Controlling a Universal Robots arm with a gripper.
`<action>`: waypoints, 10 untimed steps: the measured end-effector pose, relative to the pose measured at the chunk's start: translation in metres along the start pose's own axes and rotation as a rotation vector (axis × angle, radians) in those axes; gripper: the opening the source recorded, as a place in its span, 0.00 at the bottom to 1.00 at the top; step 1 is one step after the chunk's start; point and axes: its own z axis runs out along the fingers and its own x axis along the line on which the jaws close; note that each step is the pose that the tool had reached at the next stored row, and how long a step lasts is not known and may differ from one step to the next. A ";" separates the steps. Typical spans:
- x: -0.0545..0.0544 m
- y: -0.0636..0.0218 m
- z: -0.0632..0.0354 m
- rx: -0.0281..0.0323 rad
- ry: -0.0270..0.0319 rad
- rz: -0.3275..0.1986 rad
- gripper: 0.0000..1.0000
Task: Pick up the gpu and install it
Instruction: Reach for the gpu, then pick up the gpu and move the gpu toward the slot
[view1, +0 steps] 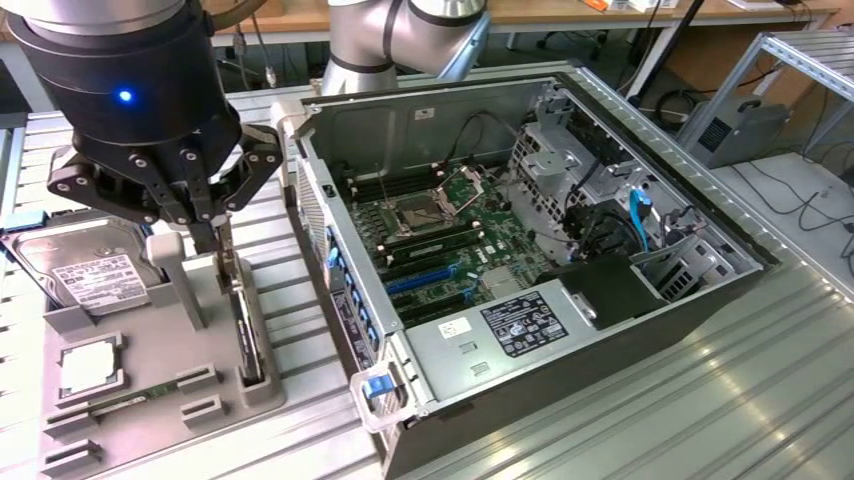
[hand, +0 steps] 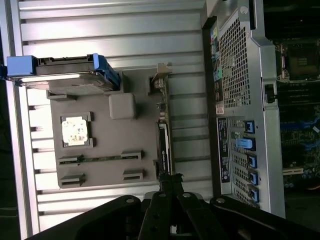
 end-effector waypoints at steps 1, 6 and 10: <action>0.000 0.0000 0.0000 0.0000 0.0000 0.000 0.11; 0.000 0.0000 -0.0001 0.0000 0.0001 0.000 0.11; 0.000 -0.0001 0.0000 0.0000 0.0000 0.000 0.11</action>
